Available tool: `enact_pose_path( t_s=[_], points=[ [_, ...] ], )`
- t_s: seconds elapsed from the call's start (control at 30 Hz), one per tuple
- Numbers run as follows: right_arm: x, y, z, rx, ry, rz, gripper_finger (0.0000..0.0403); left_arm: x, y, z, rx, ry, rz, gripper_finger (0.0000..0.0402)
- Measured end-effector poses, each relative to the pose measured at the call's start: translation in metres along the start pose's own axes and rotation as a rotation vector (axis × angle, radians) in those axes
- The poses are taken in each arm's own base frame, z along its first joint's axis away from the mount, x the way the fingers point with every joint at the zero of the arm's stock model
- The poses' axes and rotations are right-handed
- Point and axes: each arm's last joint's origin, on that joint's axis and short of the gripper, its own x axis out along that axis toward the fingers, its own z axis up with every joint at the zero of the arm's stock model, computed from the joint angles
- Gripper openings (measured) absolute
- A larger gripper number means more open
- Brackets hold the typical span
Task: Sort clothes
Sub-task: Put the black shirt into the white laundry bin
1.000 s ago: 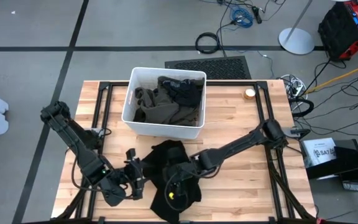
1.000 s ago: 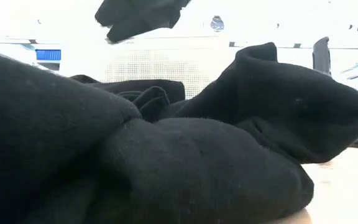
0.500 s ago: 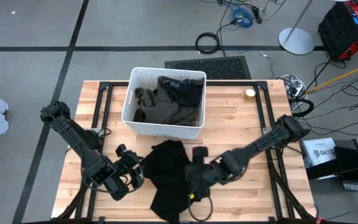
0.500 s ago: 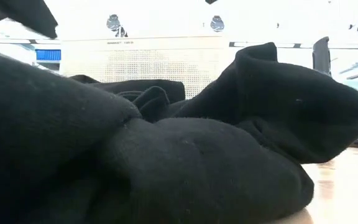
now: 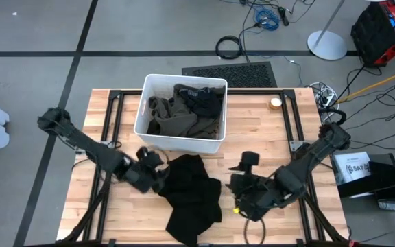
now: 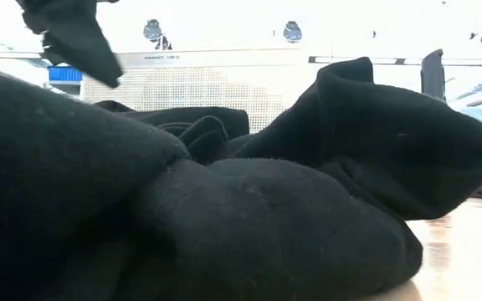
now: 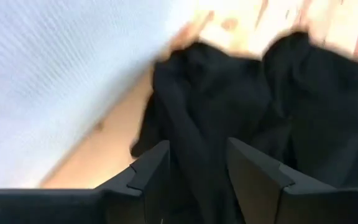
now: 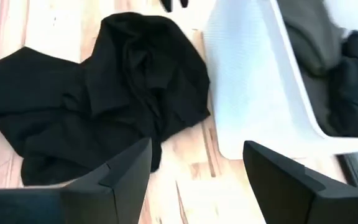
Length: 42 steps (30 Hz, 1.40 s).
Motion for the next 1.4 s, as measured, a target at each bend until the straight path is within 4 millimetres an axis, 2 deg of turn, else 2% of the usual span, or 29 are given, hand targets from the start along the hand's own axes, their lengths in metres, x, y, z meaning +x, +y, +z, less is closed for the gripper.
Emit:
enact_pose_path(
  t_s=[0.17,0.3,0.43,0.67,0.8,1.23,1.4],
  points=[
    [-0.020,0.000,-0.014,0.012,-0.010,-0.064,0.0240,-0.013,0.029,0.029,-0.067,-0.024,-0.058,0.0166],
    [-0.028,0.002,-0.022,0.008,-0.030,-0.122,0.0240,-0.022,0.049,0.042,-0.137,0.018,-0.161,0.0166],
    [-0.030,0.004,-0.024,0.028,-0.038,-0.121,0.0240,-0.016,0.065,0.040,-0.195,0.114,-0.226,0.0166],
    [-0.030,0.004,-0.024,0.066,-0.038,-0.112,0.0240,0.013,0.087,0.011,-0.257,0.326,-0.220,0.0166],
    [-0.032,0.008,-0.026,0.074,-0.040,-0.103,0.0240,0.022,0.090,0.007,-0.257,0.312,-0.235,0.0166],
    [-0.041,0.018,-0.033,0.136,-0.057,-0.070,0.0240,0.021,0.089,0.010,-0.201,0.278,-0.260,0.0168],
    [-0.042,0.019,-0.034,0.136,-0.059,-0.067,0.0240,0.021,0.088,0.011,-0.202,0.270,-0.264,0.0201]
  ],
)
